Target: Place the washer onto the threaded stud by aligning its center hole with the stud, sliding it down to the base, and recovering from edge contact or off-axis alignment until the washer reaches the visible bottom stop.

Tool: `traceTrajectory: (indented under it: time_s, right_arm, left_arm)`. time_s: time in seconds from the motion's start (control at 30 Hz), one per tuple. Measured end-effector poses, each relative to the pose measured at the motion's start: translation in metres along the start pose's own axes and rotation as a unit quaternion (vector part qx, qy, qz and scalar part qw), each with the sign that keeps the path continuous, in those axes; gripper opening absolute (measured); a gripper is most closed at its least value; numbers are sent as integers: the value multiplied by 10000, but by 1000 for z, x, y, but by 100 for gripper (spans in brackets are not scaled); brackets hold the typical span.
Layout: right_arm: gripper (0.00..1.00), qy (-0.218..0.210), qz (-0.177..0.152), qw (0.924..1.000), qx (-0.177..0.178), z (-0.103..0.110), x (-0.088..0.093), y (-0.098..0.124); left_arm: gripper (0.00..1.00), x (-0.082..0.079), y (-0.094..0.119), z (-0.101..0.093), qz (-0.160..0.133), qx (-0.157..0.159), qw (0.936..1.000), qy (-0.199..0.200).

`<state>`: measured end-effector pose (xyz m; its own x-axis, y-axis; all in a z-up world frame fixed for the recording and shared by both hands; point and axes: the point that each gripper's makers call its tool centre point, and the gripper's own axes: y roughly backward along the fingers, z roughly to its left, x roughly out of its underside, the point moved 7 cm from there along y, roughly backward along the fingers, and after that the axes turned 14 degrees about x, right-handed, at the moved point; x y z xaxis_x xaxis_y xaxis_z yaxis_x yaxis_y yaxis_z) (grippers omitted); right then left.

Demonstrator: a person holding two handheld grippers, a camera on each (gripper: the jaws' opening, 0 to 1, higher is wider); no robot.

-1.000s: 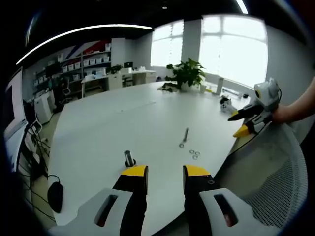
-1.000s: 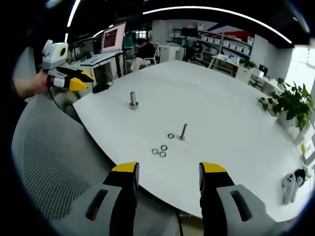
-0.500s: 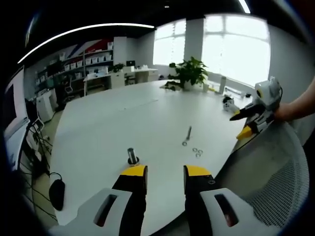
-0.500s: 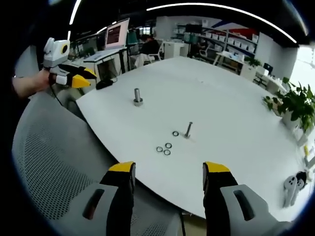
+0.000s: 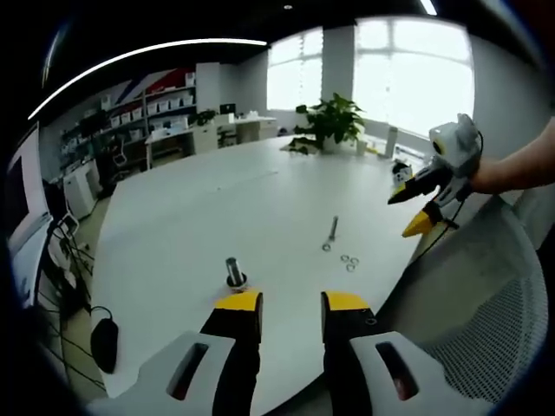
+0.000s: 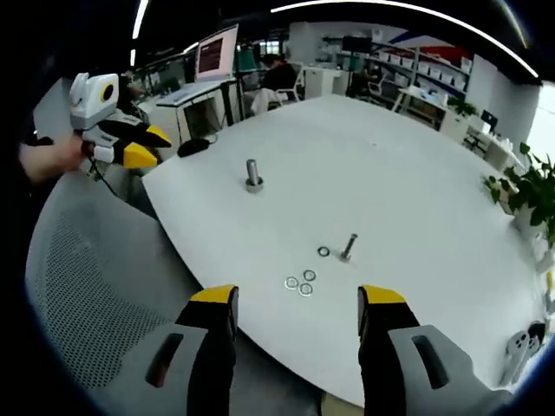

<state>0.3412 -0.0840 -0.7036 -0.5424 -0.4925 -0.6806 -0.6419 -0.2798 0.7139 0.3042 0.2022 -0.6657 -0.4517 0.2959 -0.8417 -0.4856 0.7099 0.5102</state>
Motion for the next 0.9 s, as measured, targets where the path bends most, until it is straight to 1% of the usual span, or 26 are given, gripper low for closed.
traceTrajectory:
  time_s: [0.07,0.13,0.17,0.2,0.23,0.3,0.33,0.4,0.47,0.57,0.7,0.77,0.8,0.9]
  right_arm:
    - [56,-47,36,9999,-81,5,-1,-12]
    - [51,-20,97,9997,-225,10,-1,-21]
    - [48,91,311,9989,-343,14,2,-28]
    - [45,169,371,9985,-356,15,3,-32]
    - [44,239,391,9984,-334,16,4,-39]
    - [44,247,504,9979,-334,16,7,-47]
    - [44,248,538,9977,-323,15,9,-49]
    - [44,215,782,9962,-310,14,15,-53]
    - [43,209,758,9965,-300,12,18,-56]
    - [37,226,765,9962,-337,10,22,-58]
    - [37,297,941,9945,-351,6,30,-65]
    - [37,276,1162,9922,-366,5,35,-69]
    - [37,277,1328,9901,-355,4,39,-72]
    - [37,278,1438,9883,-430,5,40,-80]
  left_arm:
    - [25,0,0,1,-3,-5,10000,38]
    - [24,1,0,1,19,-15,10000,39]
    - [24,0,1,2,-6,-24,10000,25]
    - [24,0,1,1,-23,-22,10000,17]
    - [24,0,0,1,-13,9,10000,19]
    - [24,1,0,0,32,46,10000,32]
    - [24,2,-1,0,44,43,10000,24]
    - [24,1,0,0,29,43,10000,13]
    - [24,2,0,1,46,35,10000,22]
    - [24,3,0,2,52,15,10000,68]
    - [24,4,1,3,2,-2,9999,155]
    - [23,3,2,3,9,-5,9999,146]
    - [22,2,2,3,-21,-19,9999,101]
    - [22,1,2,2,-42,-10,9999,100]
